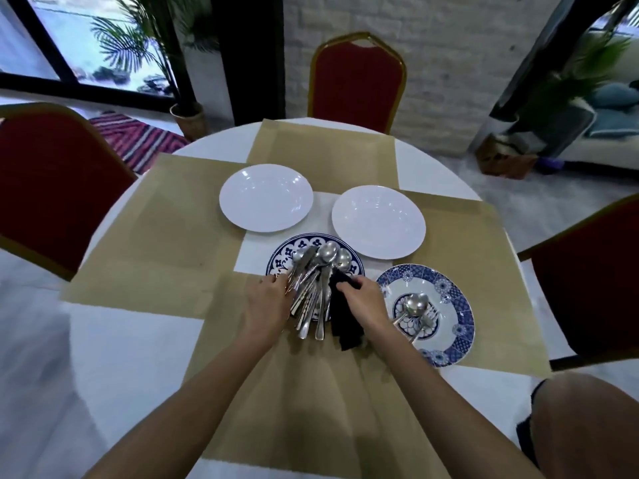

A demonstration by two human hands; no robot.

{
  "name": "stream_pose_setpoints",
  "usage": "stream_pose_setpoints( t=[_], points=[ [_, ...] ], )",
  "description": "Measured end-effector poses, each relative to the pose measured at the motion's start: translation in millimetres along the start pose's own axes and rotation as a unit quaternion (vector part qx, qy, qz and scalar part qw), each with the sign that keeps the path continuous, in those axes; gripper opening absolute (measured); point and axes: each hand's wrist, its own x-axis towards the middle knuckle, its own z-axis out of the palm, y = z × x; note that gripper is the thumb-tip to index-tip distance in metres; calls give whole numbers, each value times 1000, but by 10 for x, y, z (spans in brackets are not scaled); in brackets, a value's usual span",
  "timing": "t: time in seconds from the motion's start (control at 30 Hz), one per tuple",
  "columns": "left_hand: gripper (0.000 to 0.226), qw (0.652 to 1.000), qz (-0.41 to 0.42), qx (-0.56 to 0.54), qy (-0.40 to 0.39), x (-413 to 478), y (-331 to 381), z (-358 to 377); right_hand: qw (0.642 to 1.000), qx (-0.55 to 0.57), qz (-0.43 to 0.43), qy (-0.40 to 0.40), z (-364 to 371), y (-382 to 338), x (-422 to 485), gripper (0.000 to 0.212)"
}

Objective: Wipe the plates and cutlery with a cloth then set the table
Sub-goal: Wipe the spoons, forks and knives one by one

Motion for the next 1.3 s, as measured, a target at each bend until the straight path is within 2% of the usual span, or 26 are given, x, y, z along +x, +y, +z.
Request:
stream_pose_setpoints(
  t=[0.23, 0.33, 0.47, 0.57, 0.67, 0.77, 0.83, 0.93, 1.03, 1.3],
  points=[
    [14, 992, -26, 76, -96, 23, 136, -158, 1000, 12, 6, -3, -13, 3, -39, 15],
    [15, 990, -32, 63, -124, 45, 158, -219, 1000, 29, 12, -4, -38, -12, -67, 13],
    [16, 989, -62, -7, -137, 94, 108, -243, 999, 39, 20, -11, -76, -39, -106, 11],
    [25, 987, -75, -48, -132, 90, 63, -239, 999, 42, 26, -6, -99, -44, -126, 10],
    [29, 984, -97, -109, -104, 69, 40, -271, 975, 194, 100, -30, -116, -86, -135, 17],
    [21, 960, -102, -249, -82, 42, 61, -313, 907, 381, 152, -94, -166, -176, -161, 18],
    [19, 925, -87, -361, -82, -2, 143, -420, 879, 445, 115, -126, -230, -225, -160, 28],
    [20, 900, -33, -428, -78, -76, 293, -616, 867, 471, 43, -157, -343, -299, -181, 33],
    [21, 899, 1, -433, -68, -124, 410, -722, 856, 493, 7, -153, -423, -388, -214, 39],
    [20, 887, 45, -454, -71, -286, 694, -796, 875, 474, -15, -96, -445, -562, -319, 40]
  ],
)
